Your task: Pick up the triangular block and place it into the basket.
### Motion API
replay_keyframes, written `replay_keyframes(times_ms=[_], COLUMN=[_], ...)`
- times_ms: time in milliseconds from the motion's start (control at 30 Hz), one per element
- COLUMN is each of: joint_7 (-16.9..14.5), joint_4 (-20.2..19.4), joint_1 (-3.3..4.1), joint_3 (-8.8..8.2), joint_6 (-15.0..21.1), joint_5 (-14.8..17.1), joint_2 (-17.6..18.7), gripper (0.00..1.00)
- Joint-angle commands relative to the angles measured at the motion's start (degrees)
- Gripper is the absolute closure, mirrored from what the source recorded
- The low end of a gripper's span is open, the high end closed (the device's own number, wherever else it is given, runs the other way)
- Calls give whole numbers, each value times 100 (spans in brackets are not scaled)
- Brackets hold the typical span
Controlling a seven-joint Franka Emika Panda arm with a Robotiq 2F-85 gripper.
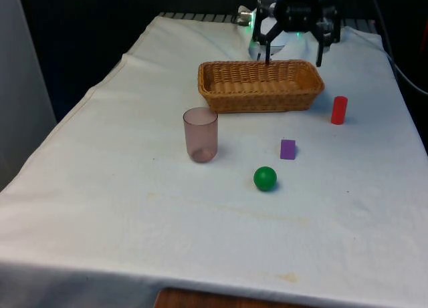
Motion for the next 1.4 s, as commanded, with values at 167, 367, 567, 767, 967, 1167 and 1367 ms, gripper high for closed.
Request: replay_keyframes(times_ms=[167,367,567,767,967,1167,1367], joint_7=[34,17,46,40,29,-17,-29], joint_4=[-103,-160,-229,-258,-344,-407,-413], joint_1=[6,0,0,-6,-17,-34,-23], joint_3=[0,0,6,17,34,69,69], joint_6=[367,556,791,882,1071,1283,1387], joint_5=[-6,0,34,92,189,286,327], joint_2=[155,264,372,453,561,710,796], gripper=[0,0,0,0,0,0,0])
